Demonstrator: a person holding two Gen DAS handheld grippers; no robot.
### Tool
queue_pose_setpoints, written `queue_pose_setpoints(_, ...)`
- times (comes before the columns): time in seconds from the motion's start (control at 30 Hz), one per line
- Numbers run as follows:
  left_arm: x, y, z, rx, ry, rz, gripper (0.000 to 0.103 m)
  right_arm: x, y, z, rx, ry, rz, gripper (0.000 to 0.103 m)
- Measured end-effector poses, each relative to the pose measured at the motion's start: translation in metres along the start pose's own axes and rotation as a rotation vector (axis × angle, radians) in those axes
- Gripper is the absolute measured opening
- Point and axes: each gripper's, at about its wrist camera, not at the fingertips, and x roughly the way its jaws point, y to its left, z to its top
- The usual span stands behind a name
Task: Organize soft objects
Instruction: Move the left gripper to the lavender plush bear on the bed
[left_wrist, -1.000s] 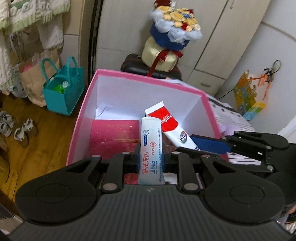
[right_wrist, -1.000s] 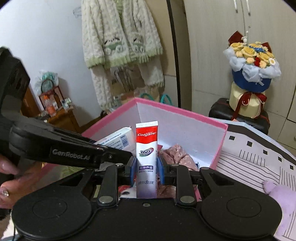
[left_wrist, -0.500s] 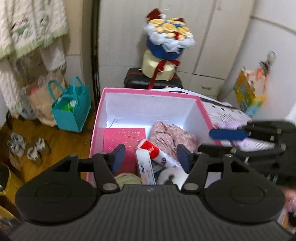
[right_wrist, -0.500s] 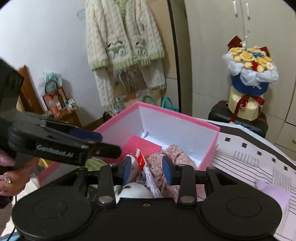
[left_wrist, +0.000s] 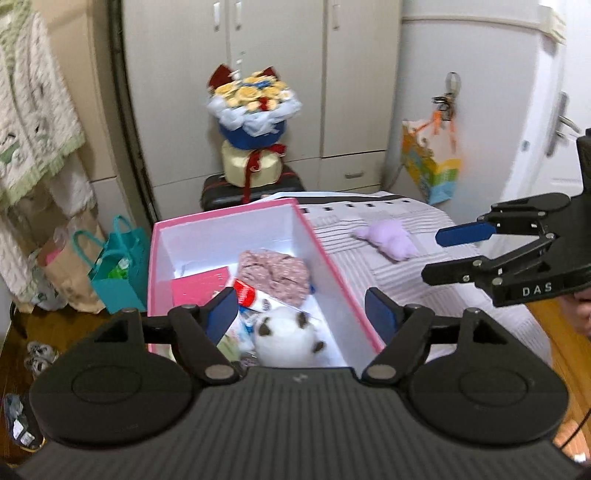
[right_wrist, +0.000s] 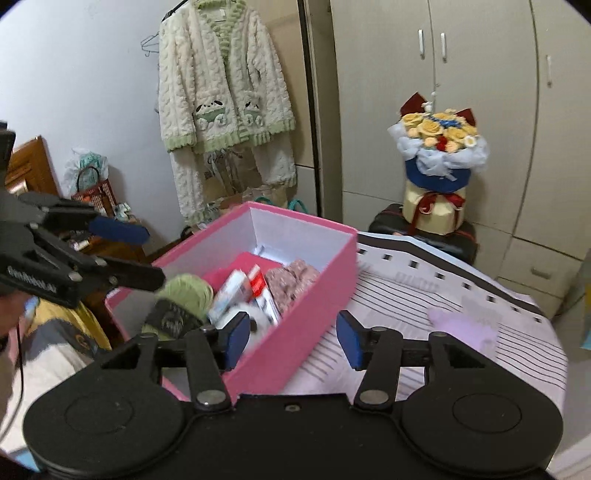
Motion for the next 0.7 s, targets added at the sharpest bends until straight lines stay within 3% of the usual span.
queue_pose_setpoints(0.3, -0.022, -0.053, 0.001, 0.097, -0.025, -0.054, 0.090, -0.061, -0.020, -0.031, 0.000, -0.034, -0.068, 0.073)
queue_pose_setpoints(0.37, -0.018, -0.065, 0.005, 0.110, -0.019, -0.075, 0.091, -0.068, -0.026, -0.037, 0.002, -0.040, -0.076, 0.080)
queue_pose_setpoints(0.7, 0.024, -0.113, 0.024, 0.143, -0.022, -0.133, 0.099, -0.071, -0.058, -0.055, -0.014, -0.061, -0.096, 0.090)
